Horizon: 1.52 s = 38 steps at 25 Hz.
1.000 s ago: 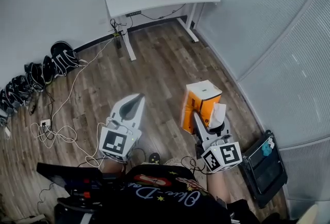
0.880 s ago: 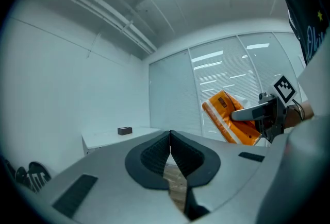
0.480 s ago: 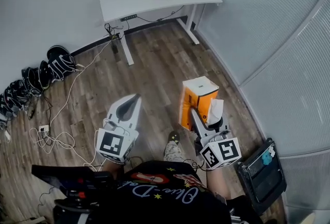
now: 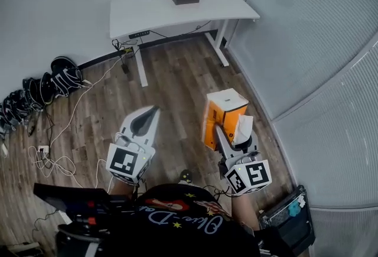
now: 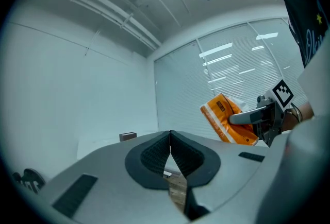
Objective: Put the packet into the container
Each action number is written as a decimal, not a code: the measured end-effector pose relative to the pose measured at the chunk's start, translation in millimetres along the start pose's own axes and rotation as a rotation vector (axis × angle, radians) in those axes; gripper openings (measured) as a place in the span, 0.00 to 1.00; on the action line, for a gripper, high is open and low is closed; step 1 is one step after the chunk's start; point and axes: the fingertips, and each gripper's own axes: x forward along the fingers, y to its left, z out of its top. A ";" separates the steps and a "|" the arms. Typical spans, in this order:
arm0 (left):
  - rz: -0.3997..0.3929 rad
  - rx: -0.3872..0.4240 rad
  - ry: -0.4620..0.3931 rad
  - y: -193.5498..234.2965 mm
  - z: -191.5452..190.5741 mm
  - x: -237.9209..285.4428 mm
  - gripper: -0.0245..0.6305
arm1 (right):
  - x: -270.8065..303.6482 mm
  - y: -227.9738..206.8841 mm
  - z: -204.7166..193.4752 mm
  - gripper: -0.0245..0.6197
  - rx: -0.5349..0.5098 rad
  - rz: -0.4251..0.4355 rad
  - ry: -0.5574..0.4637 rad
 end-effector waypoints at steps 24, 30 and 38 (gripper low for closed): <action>0.020 0.006 -0.005 82.7 -34.3 235.9 0.05 | 198.4 -151.9 -7.6 0.42 -0.018 0.064 -0.016; 0.019 -0.017 -0.026 177.5 -17.4 350.4 0.05 | 332.6 -205.6 24.5 0.42 -0.035 0.054 0.009; 0.022 -0.027 0.028 243.2 -40.2 426.6 0.05 | 426.1 -245.6 30.1 0.42 -0.069 0.038 0.001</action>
